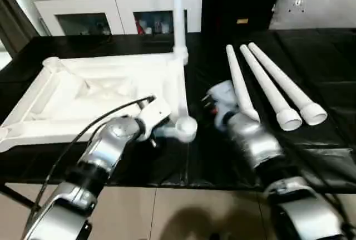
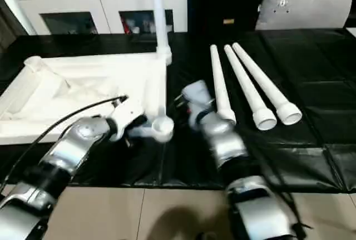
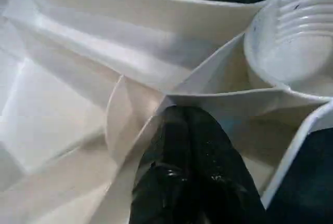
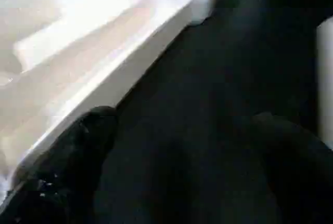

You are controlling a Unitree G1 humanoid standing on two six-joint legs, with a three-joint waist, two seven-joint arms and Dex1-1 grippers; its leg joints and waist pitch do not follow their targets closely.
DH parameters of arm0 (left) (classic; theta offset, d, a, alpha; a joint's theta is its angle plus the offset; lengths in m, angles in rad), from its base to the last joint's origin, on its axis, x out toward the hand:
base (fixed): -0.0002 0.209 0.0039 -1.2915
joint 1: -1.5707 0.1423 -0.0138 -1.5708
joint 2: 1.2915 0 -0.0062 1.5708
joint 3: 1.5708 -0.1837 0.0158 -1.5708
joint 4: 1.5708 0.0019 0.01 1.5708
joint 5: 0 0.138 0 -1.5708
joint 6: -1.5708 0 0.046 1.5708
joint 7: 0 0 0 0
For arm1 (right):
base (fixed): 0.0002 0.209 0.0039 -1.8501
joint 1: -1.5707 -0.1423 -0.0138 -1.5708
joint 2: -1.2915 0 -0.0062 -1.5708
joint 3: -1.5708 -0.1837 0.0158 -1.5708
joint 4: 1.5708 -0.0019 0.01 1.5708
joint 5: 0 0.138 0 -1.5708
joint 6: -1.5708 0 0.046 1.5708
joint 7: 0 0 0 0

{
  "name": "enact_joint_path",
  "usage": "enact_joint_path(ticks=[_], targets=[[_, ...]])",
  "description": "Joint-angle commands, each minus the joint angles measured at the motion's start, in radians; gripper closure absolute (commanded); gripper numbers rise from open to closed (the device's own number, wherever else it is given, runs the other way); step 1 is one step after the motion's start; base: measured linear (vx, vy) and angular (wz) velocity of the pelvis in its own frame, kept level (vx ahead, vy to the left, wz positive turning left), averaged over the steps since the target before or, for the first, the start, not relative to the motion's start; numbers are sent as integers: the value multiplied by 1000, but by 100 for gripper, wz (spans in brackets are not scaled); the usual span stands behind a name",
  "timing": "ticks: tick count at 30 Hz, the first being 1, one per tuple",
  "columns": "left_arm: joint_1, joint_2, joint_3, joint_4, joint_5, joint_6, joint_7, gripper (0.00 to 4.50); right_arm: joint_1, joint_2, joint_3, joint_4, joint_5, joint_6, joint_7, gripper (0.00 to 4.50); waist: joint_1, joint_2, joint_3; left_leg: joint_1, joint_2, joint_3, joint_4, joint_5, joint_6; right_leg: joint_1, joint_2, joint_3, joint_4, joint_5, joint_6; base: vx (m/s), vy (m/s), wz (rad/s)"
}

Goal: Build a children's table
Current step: Rotate table base

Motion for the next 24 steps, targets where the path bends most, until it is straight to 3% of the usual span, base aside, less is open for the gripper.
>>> enact_joint_path(ticks=[1, 4, 7, 8, 9, 10, 11, 12, 13, 14, 15, 17, 18, 19, 21, 23, 24], targets=[[-21, 5, 21, 42, 20, -38, 51, 438, 21, 0, -11, -89, 18, 24, 12, 0, 6, 1, -80, -24, 17, -8, -62, 8, 111, 87, -59, 56, -70, -239, -40, 0, 0, 0], [-7, -38, 101, 26, -53, -45, 49, 438, 64, -18, -28, -216, 30, 46, 8, 0, 9, 1, -84, -22, 22, -7, -61, 36, 122, 86, -62, 57, -62, -197, -67, 0, 0, 0], [18, -57, 147, -7, -110, -42, 38, 404, 92, -19, -41, -277, 38, 52, -6, 0, 16, 3, -81, -20, 28, -6, -62, 29, 130, 84, -65, 58, -65, -203, -87, 0, 0, 0], [66, -76, 198, -82, -176, -21, 36, 404, 132, -12, -57, -352, 40, 45, -40, 0, 14, 6, -79, -19, 28, -5, -63, 18, 130, 81, -64, 58, -68, -216, -86, 0, 0, 0], [127, -95, 248, -186, -238, 24, 61, 392, 189, 12, -79, -460, 88, 58, -53, 0, 15, -1, -80, -20, 35, -6, -66, 26, 125, 83, -67, 60, -64, -199, -91, 0, 0, 0], [181, -107, 279, -283, -264, 71, 97, 379, 238, 23, -82, -545, 107, 104, -58, 0, 15, -4, -81, -20, 40, -6, -66, 28, 126, 87, -70, 63, -57, -182, -97, 0, 0, 0], [199, -110, 287, -314, -272, 83, 113, 368, 257, 26, -82, -580, 112, 127, -58, 0, 17, -1, -81, -22, 45, -9, -66, 39, 130, 89, -73, 64, -50, -163, -103, 0, 0, 0], [238, -119, 308, -385, -292, 112, 144, 368, 300, 29, -77, -645, 111, 172, -57, 0, 14, -2, -78, -22, 39, -6, -66, 35, 144, 82, -64, 62, -58, -178, -98, 0, 0, 0], [267, -128, 326, -441, -311, 135, 163, 362, 331, 27, -70, -678, 103, 183, -60, 0, 13, -11, -77, -21, 40, -4, -67, 26, 140, 85, -65, 63, -59, -205, -94, 0, 0, 0], [293, -142, 351, -492, -329, 147, 182, 362, 360, 34, -71, -711, 110, 188, -62, 0, 14, -12, -72, -21, 36, -1, -69, 10, 141, 80, -63, 61, -70, -247, -83, 0, 0, 0], [318, -159, 379, -539, -342, 148, 206, 348, 389, 43, -75, -743, 127, 176, -59, 0, 10, -9, -65, -18, 30, 5, -72, -51, 122, 77, -63, 57, -89, -356, -51, 0, 0, 0], [363, -182, 419, -609, -348, 143, 249, 333, 439, 46, -68, -795, 151, 123, -39, 0, 8, -9, -60, -13, 25, 8, -74, -95, 110, 72, -60, 52, -103, -430, -18, 0, 0, 0], [399, -192, 437, -648, -342, 139, 274, 324, 468, 63, -65, -830, 187, 143, -39, 0, 2, -13, -52, -12, 20, 9, -76, -138, 99, 69, -53, 45, -116, -498, 24, 0, 0, 0], [408, -194, 441, -658, -340, 139, 280, 320, 475, 68, -64, -839, 197, 151, -39, 0, -1, -10, -52, -9, 19, 6, -78, -157, 92, 67, -54, 42, -122, -525, 52, 0, 0, 0], [459, -207, 445, -712, -324, 133, 315, 300, 503, 69, -56, -872, 180, 187, -57, 0, -11, -16, -48, -14, 16, 1, -78, -177, 80, 67, -48, 34, -130, -558, 98, 0, 0, 0], [485, -199, 423, -730, -303, 122, 316, 278, 509, 78, -66, -894, 201, 198, -52, 0, -16, -16, -48, -8, 16, 0, -78, -193, 81, 62, -48, 33, -136, -564, 107, 0, 0, 0], [497, -186, 406, -751, -308, 159, 299, 278, 510, 70, -62, -909, 203, 237, -47, 0, -23, -19, -48, -11, 17, -5, -81, -202, 81, 68, -49, 30, -135, -562, 114, 0, 0, 0]])
